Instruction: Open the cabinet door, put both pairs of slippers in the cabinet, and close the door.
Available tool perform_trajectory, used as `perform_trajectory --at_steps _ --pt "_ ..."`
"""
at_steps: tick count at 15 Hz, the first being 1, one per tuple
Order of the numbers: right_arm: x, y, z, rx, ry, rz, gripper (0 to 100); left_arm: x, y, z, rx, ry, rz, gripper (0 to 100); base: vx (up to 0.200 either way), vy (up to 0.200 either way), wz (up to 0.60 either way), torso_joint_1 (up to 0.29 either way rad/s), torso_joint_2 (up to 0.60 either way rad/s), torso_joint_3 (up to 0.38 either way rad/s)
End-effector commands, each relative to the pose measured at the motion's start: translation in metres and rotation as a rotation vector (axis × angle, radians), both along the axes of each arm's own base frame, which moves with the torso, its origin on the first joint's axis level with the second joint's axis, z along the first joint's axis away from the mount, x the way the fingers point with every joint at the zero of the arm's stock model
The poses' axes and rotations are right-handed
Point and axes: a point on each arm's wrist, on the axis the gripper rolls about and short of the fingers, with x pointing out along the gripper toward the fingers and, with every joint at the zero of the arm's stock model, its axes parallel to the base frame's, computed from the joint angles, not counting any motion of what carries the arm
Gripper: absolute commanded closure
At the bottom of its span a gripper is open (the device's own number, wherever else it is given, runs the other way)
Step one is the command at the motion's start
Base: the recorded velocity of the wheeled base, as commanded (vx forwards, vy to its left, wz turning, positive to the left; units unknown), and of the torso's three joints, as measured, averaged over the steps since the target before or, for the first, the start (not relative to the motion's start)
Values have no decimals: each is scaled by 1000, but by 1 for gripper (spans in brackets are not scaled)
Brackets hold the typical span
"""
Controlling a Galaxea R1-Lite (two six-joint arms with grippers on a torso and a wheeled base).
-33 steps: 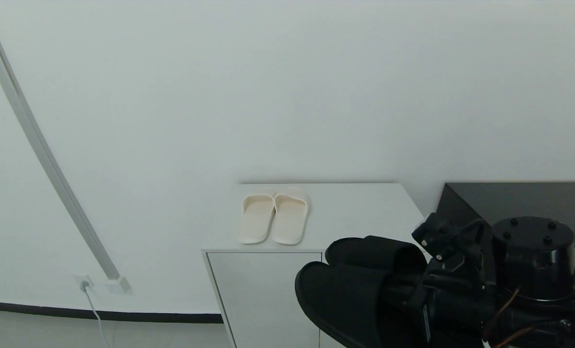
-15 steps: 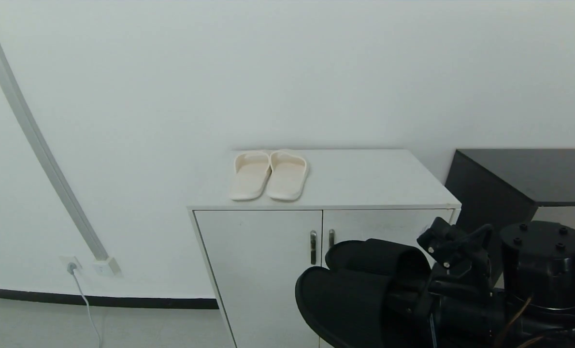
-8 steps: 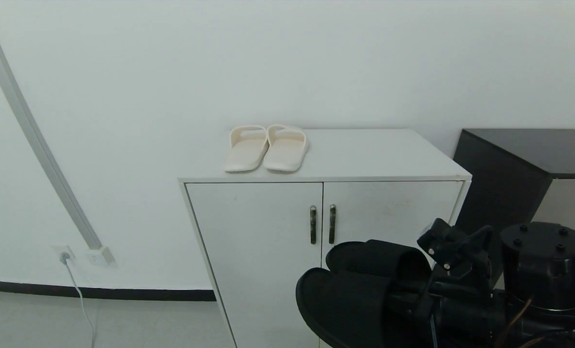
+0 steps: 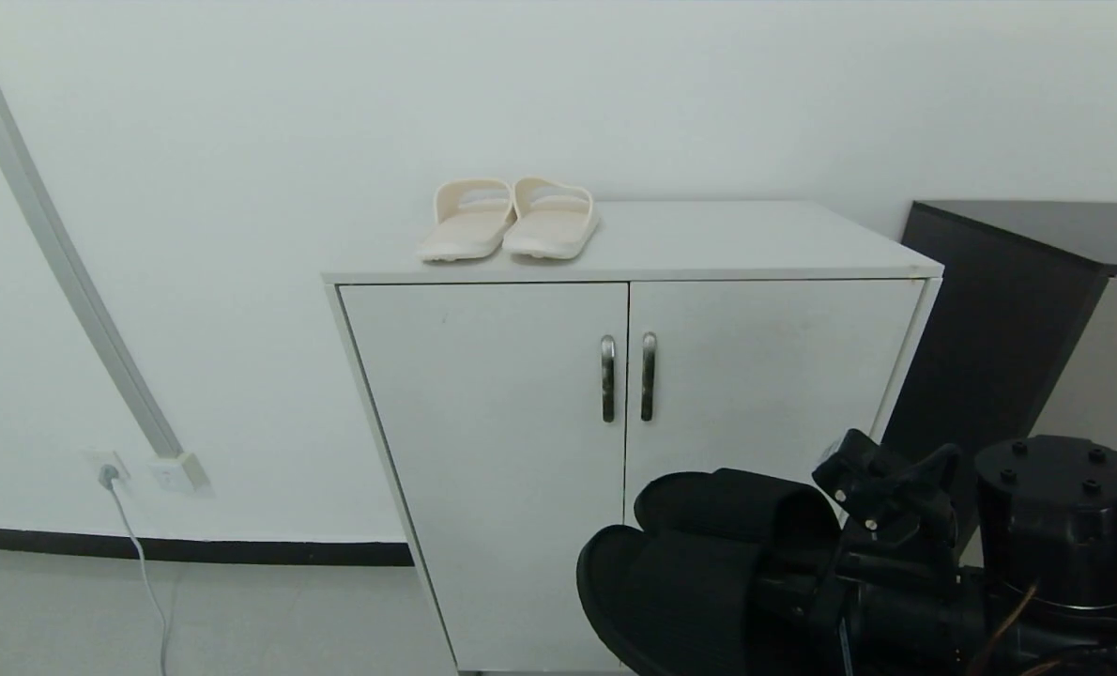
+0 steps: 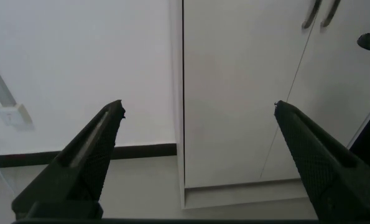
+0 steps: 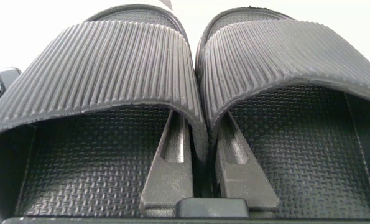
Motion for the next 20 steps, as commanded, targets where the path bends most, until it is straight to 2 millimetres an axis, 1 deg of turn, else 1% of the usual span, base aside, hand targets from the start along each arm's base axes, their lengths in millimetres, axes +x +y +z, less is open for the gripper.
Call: perform_trajectory --at_steps 1,5,6,10,12,14,15,17,19,20 --pt "0 0 -1 -3 3 1 100 0 0 0 0 0 1 0 0 0 0 -95 461 354" --pt "-1 -1 -3 -9 8 3 100 0 0 0 0 0 1 0 0 0 0 -67 452 376" --pt "-1 -1 -3 -8 9 2 100 0 0 0 0 0 2 0 0 0 0 -7 232 178" --pt "-2 -1 -4 -11 10 3 100 0 0 0 0 0 -1 0 0 0 0 0 0 0" --pt "-2 -1 -5 -15 13 1 100 -1 0 4 9 -13 -2 0 0 0 0 0 0 0" --pt "-1 -1 -6 -19 17 0 100 -1 -1 46 -39 -32 -49 0 0 0 0 -19 141 146" --pt "-1 0 -7 -21 19 1 100 6 -2 57 -46 10 -88 0 0 0 0 -12 66 66" --pt "-2 1 -7 -22 19 6 100 26 -4 66 -19 110 -189 0 0 0 0 0 0 0" --pt "-2 1 -7 -22 19 9 100 44 -6 76 -23 137 -258 0 0 0 0 0 0 0" --pt "-2 1 -7 -23 20 9 100 59 -8 84 -26 134 -336 0 0 0 0 0 0 0"
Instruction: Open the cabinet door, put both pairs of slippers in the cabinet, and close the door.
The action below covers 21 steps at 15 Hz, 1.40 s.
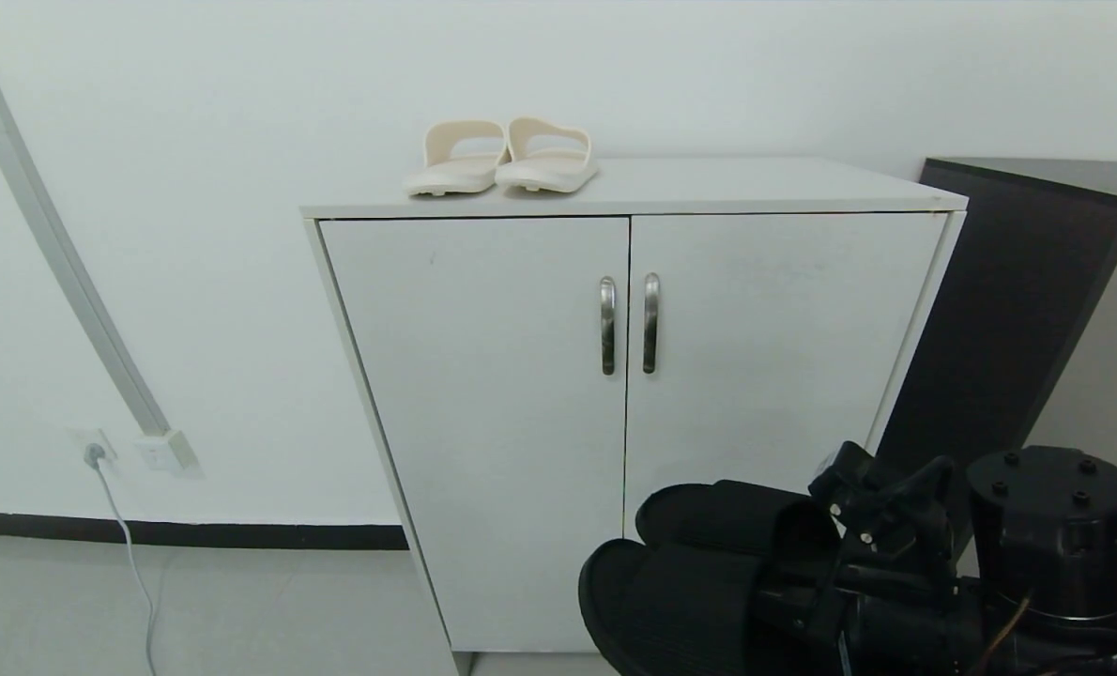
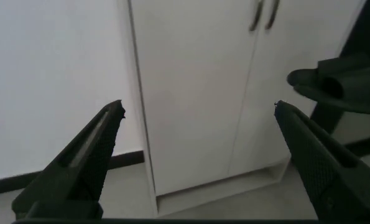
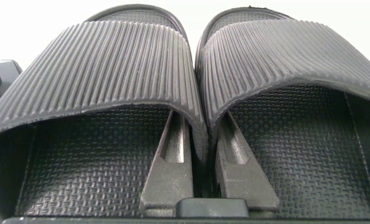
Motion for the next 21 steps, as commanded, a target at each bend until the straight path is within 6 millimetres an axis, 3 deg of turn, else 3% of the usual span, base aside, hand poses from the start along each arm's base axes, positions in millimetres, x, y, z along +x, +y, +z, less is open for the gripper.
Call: perform_trajectory --at_steps 1,5,8,13,16,21 --pt "0 1 -1 -3 4 1 100 45 -3 18 -5 105 -126 0 0 0 0 0 0 0" --pt "0 1 -1 -3 4 1 100 100 -7 50 17 76 -183 0 0 0 0 0 0 0" --pt "-1 1 -2 -15 -7 12 100 131 -19 58 49 96 -255 0 0 0 0 0 0 0" --pt "1 3 -6 -29 -9 16 100 183 -76 75 64 47 -432 0 0 0 0 0 0 0" --pt "1 4 -6 -21 -20 15 100 201 -105 78 57 42 -524 0 0 0 0 0 0 0" --pt "1 3 -6 -22 -19 13 100 210 -154 88 16 46 -677 0 0 0 0 0 0 0"
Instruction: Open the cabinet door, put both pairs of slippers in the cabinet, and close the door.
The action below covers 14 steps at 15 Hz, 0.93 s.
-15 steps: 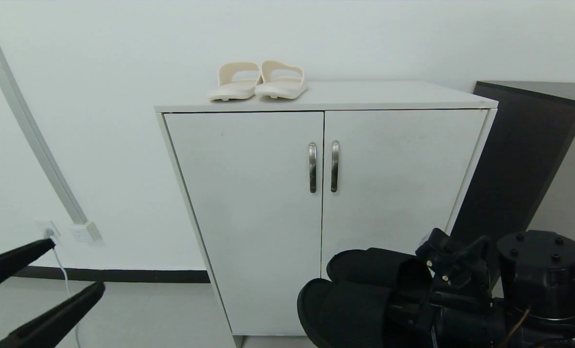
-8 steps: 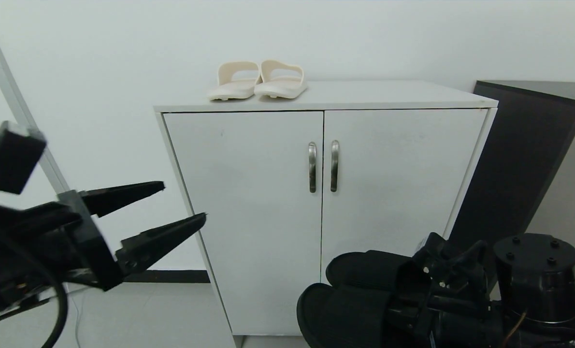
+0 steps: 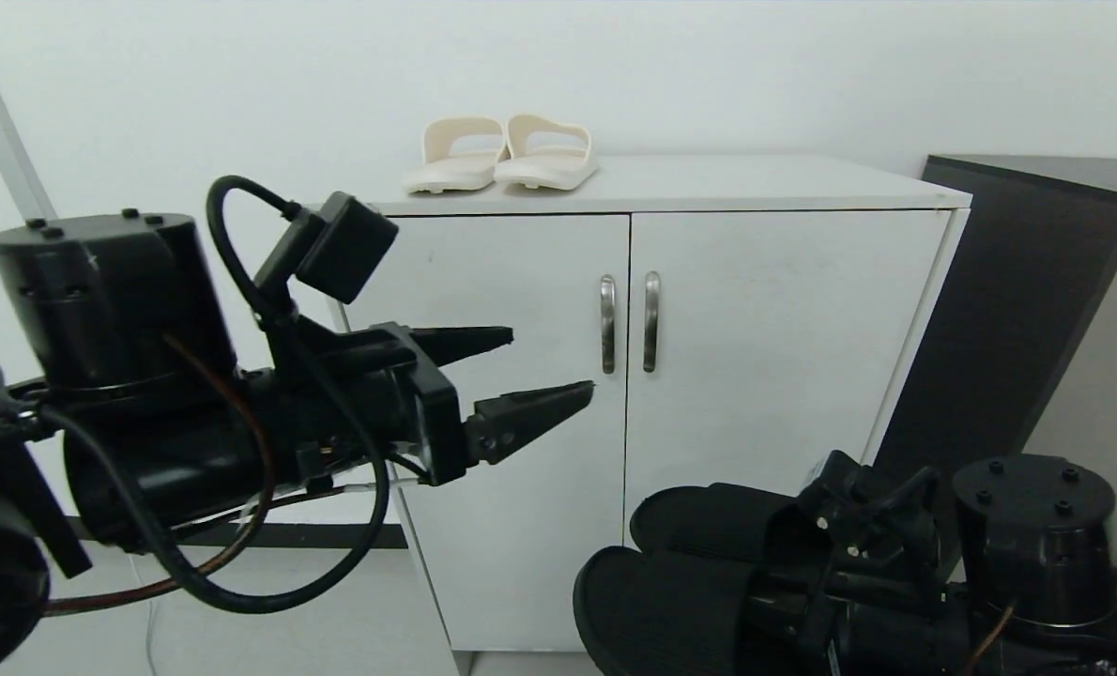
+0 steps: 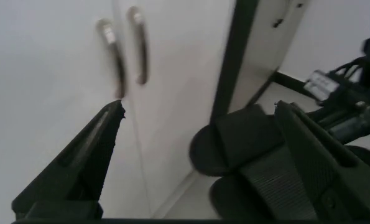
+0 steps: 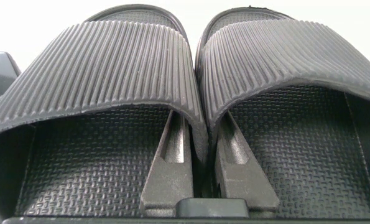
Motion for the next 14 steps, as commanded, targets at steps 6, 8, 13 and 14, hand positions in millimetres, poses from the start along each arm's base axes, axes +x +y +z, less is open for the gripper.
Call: perform_trajectory --at_steps 6,8,13,14 --pt "1 -1 -1 -2 5 -4 100 41 -80 1 -52 83 -155 0 0 0 0 0 0 0" --pt "1 -1 -1 -1 6 -4 100 50 -90 8 -83 134 -204 0 0 0 0 0 0 0" --pt "1 0 -2 -6 10 -4 100 57 -94 16 -171 265 -248 0 0 0 0 0 0 0" --pt "2 0 -3 -8 10 -3 100 58 -92 16 -171 267 -234 0 0 0 0 0 0 0"
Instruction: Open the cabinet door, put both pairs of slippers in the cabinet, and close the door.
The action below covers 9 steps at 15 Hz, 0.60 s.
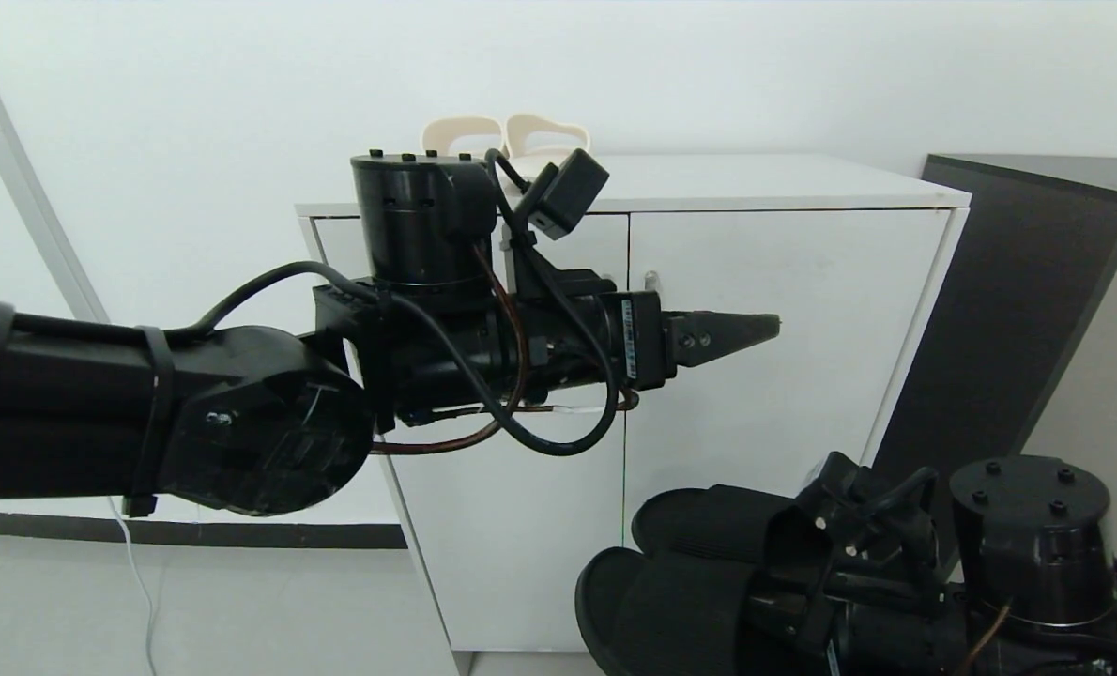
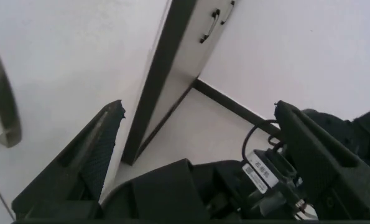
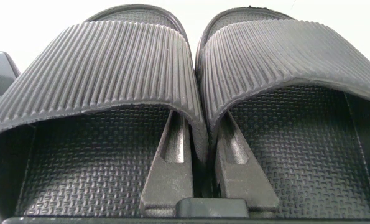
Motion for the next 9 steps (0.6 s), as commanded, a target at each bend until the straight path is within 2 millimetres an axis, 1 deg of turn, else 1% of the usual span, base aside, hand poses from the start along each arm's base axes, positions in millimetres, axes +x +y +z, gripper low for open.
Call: perform_trajectory --at_steps 1,5,7,9 --pt "1 1 -2 -4 4 1 100 2 1 0 0 1 20 0 0 0 0 0 0 0" --pt "0 0 0 -2 -1 0 100 5 0 -4 29 20 107 0 0 0 0 0 0 0" --pt "1 0 -1 -3 0 0 100 9 0 -6 67 49 190 0 0 0 0 0 0 0" --pt "1 0 -1 -3 0 0 100 10 0 -3 73 49 222 0 0 0 0 0 0 0"
